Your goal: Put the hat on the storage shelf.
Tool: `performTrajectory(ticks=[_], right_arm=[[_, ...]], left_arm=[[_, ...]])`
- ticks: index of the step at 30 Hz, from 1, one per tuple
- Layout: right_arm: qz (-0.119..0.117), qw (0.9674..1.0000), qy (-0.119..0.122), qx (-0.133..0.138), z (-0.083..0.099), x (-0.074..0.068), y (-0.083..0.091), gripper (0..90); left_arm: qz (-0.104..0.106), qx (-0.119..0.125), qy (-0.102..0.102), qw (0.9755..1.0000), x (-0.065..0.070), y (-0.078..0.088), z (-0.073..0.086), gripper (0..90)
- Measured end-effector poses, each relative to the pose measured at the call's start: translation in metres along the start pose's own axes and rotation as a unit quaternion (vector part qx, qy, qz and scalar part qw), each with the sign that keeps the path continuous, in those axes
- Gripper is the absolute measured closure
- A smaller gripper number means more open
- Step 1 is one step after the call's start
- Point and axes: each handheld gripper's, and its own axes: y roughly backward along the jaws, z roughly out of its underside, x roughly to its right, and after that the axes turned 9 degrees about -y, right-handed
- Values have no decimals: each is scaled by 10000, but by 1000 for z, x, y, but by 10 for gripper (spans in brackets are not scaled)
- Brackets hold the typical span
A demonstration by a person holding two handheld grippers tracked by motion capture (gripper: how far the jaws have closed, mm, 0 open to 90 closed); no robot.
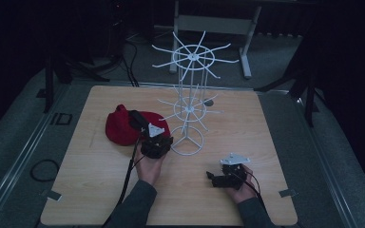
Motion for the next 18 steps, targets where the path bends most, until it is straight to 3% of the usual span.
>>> performTrajectory(ticks=[4, 7, 12, 15, 18], right_arm=[[-2, 10000, -15, -8, 0, 0, 0, 167], [0, 10000, -1, 0, 0, 0, 0, 167], [0, 10000, -6, -2, 0, 0, 0, 167], [0, 10000, -4, -2, 0, 0, 0, 167], [0, 10000, -3, -1, 0, 0, 0, 167]], left_arm=[[-45, -38, -8, 10000, -6, 0, -1, 897], [-75, -2, 8, 10000, -12, 4, 0, 900], [-98, 15, 204, 9997, -23, 13, 5, 900], [-187, -41, 219, 9996, -28, 19, 10, 900], [-302, -95, 372, 9988, -38, 24, 15, 890]])
